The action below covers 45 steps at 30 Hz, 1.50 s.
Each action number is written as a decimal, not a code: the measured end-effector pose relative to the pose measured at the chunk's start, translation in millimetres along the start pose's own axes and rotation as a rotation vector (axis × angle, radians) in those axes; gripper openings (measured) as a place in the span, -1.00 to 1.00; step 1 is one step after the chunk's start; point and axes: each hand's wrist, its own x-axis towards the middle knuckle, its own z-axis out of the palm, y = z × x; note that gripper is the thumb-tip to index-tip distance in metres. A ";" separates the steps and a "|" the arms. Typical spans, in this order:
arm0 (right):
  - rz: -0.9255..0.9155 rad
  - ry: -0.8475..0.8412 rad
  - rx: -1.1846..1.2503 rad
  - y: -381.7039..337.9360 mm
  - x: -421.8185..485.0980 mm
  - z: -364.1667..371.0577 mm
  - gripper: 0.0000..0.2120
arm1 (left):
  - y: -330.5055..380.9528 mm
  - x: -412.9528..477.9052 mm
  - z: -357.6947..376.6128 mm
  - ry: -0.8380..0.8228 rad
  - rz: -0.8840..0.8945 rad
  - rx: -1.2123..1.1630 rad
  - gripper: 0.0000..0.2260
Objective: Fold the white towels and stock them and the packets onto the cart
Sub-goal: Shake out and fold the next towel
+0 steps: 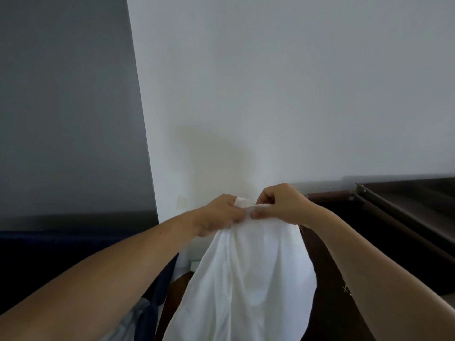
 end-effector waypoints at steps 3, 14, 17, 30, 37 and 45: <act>0.092 -0.113 -0.082 26.4 -2.1 -8.7 -0.74 | -3.1 0.0 -18.2 0.136 -0.058 -0.051 -0.85; 0.244 0.299 0.377 62.5 -3.7 -28.2 -0.77 | -27.5 -6.1 -47.0 0.401 -0.151 -0.264 -0.86; 0.225 0.386 0.556 50.7 -4.2 -25.4 -0.85 | -29.2 -11.1 -49.6 0.316 -0.177 -0.328 -0.88; -0.078 -0.389 0.095 -24.0 -27.1 -24.4 -0.81 | -13.9 -10.5 -64.5 0.297 -0.200 -0.234 -0.80; -0.096 -0.520 -0.162 -52.6 -20.9 -16.9 -0.82 | 1.1 1.9 -38.8 0.211 -0.166 -0.181 -0.83; -0.121 -0.228 -0.351 -42.1 0.9 3.6 -0.78 | 7.0 -1.2 -13.5 -0.071 -0.165 -0.169 -0.67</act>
